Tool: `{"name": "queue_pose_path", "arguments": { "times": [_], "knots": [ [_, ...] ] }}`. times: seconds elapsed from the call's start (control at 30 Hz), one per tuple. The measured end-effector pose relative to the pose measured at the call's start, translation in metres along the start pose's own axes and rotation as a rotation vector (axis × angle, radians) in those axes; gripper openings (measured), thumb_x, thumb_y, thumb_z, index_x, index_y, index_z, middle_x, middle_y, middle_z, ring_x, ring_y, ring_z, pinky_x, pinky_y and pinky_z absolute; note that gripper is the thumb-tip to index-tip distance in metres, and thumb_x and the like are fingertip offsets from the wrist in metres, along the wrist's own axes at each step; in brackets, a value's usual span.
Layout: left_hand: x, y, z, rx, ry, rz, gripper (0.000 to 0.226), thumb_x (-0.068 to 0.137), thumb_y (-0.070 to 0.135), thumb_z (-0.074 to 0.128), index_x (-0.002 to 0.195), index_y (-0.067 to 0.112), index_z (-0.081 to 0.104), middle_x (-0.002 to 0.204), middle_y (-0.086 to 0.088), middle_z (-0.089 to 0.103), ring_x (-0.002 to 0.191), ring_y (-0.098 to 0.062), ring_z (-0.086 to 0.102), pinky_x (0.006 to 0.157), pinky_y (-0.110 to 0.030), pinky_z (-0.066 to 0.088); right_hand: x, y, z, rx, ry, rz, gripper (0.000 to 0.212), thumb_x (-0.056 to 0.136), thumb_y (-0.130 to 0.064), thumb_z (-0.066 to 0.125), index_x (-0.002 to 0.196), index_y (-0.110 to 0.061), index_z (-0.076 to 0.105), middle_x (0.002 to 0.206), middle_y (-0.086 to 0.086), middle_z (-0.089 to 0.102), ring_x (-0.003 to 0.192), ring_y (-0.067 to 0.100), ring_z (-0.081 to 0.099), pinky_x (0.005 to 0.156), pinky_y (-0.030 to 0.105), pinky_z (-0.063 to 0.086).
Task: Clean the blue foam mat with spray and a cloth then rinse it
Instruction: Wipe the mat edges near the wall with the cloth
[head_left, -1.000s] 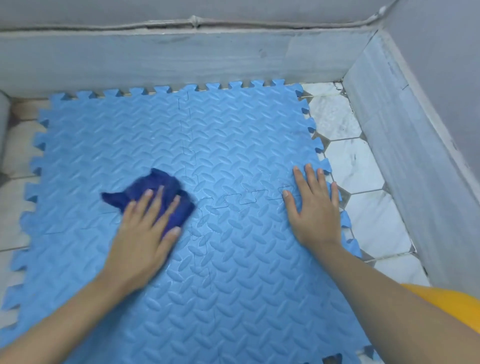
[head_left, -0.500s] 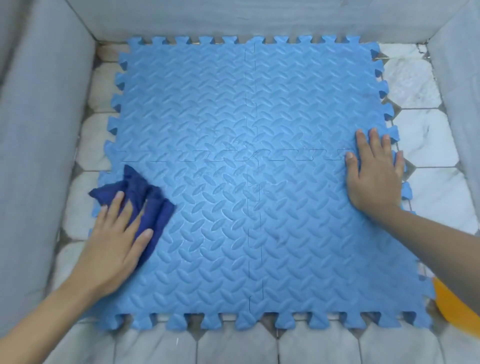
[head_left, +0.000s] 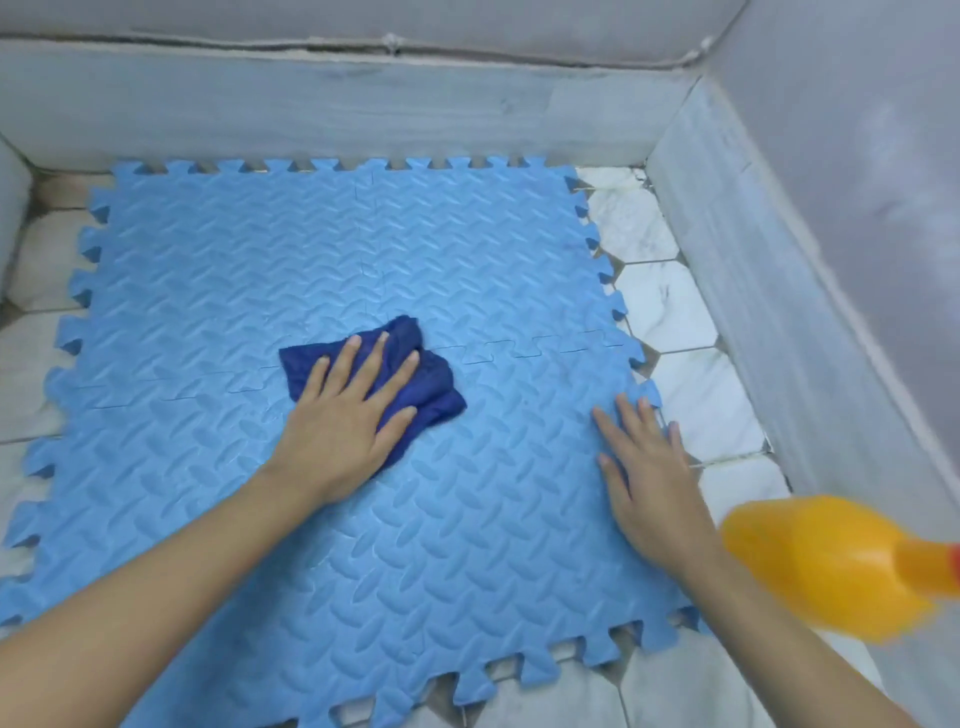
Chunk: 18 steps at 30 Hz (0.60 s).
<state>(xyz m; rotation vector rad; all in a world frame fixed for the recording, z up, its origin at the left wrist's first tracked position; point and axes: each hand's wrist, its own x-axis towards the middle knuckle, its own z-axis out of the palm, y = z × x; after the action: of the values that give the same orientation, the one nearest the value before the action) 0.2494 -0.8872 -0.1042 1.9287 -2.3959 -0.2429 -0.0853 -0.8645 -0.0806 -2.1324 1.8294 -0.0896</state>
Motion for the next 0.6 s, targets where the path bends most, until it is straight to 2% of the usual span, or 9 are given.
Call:
{"name": "queue_pose_path", "arguments": {
  "times": [0.03, 0.1, 0.17, 0.23, 0.3, 0.37, 0.47, 0.53, 0.6],
  "knots": [
    [0.001, -0.002, -0.002, -0.013, -0.012, 0.011, 0.061, 0.095, 0.059, 0.007, 0.151, 0.036, 0.014, 0.158, -0.006, 0.024, 0.147, -0.032, 0.011, 0.117, -0.048, 0.012, -0.024, 0.007, 0.006, -0.039, 0.012, 0.025, 0.053, 0.102, -0.042, 0.017, 0.153, -0.03, 0.019, 0.163, -0.003, 0.009, 0.148, 0.011, -0.008, 0.122, 0.04, 0.0],
    [-0.02, 0.011, -0.001, 0.026, -0.029, 0.236, 0.06, 0.098, 0.058, 0.012, 0.152, 0.033, 0.021, 0.156, -0.009, 0.03, 0.146, -0.036, 0.016, 0.116, -0.048, 0.013, -0.057, 0.015, 0.02, -0.028, 0.042, 0.048, 0.053, 0.101, -0.045, 0.011, 0.153, -0.033, 0.013, 0.162, -0.007, 0.007, 0.15, 0.013, -0.006, 0.121, 0.039, 0.004],
    [-0.052, 0.045, 0.0, 0.084, -0.059, 0.585, 0.058, 0.098, 0.056, 0.027, 0.15, 0.031, 0.028, 0.155, -0.009, 0.031, 0.142, -0.039, 0.025, 0.11, -0.051, 0.02, -0.066, 0.015, 0.03, 0.027, 0.122, 0.059, 0.052, 0.102, -0.037, 0.019, 0.154, -0.027, 0.021, 0.161, -0.006, 0.015, 0.15, 0.014, 0.004, 0.121, 0.035, 0.005],
    [-0.058, 0.074, 0.006, 0.054, -0.079, 0.757, 0.059, 0.096, 0.054, 0.034, 0.15, 0.031, 0.03, 0.156, -0.005, 0.029, 0.142, -0.036, 0.027, 0.108, -0.051, 0.022, -0.068, 0.015, 0.035, 0.106, 0.21, 0.105, 0.053, 0.101, -0.027, 0.026, 0.152, -0.017, 0.028, 0.16, -0.002, 0.022, 0.15, 0.014, 0.013, 0.121, 0.032, 0.008],
    [-0.021, 0.089, 0.012, 0.012, -0.066, 0.742, 0.058, 0.097, 0.054, 0.03, 0.15, 0.031, 0.028, 0.158, -0.002, 0.025, 0.144, -0.034, 0.022, 0.111, -0.05, 0.019, -0.067, 0.015, 0.036, 0.154, 0.264, 0.167, 0.054, 0.099, -0.023, 0.028, 0.152, -0.01, 0.028, 0.16, 0.001, 0.024, 0.149, 0.015, 0.016, 0.121, 0.034, 0.008],
    [0.038, 0.098, 0.019, 0.002, -0.035, 0.627, 0.058, 0.098, 0.055, 0.021, 0.151, 0.033, 0.025, 0.159, -0.001, 0.02, 0.146, -0.032, 0.017, 0.115, -0.05, 0.015, -0.067, 0.014, 0.037, 0.118, 0.269, 0.201, 0.055, 0.099, -0.022, 0.027, 0.152, -0.007, 0.026, 0.16, 0.003, 0.023, 0.149, 0.016, 0.015, 0.121, 0.035, 0.007],
    [0.141, 0.111, 0.017, -0.032, -0.041, 0.307, 0.063, 0.093, 0.059, 0.01, 0.152, 0.035, 0.018, 0.161, 0.0, 0.012, 0.147, -0.032, 0.01, 0.117, -0.049, 0.007, -0.065, 0.014, 0.036, 0.095, 0.238, 0.195, 0.055, 0.099, -0.024, 0.026, 0.152, -0.007, 0.025, 0.16, 0.003, 0.024, 0.15, 0.014, 0.011, 0.121, 0.032, 0.008],
    [0.19, 0.123, 0.012, -0.046, -0.048, 0.126, 0.059, 0.096, 0.057, 0.011, 0.152, 0.036, 0.012, 0.162, 0.001, 0.004, 0.148, -0.032, 0.0, 0.117, -0.049, -0.001, -0.065, 0.014, 0.036, 0.094, 0.231, 0.196, 0.055, 0.1, -0.025, 0.026, 0.153, -0.008, 0.022, 0.159, 0.002, 0.023, 0.15, 0.011, 0.009, 0.121, 0.03, 0.009],
    [0.196, 0.126, 0.008, -0.037, -0.073, 0.147, 0.056, 0.099, 0.053, 0.013, 0.152, 0.036, 0.01, 0.162, 0.0, 0.003, 0.148, -0.032, -0.004, 0.117, -0.049, -0.003, -0.066, 0.013, 0.035, 0.128, 0.237, 0.204, 0.057, 0.1, -0.027, 0.026, 0.154, -0.008, 0.019, 0.159, 0.0, 0.02, 0.15, 0.009, 0.009, 0.121, 0.027, 0.008]
  ]
}}
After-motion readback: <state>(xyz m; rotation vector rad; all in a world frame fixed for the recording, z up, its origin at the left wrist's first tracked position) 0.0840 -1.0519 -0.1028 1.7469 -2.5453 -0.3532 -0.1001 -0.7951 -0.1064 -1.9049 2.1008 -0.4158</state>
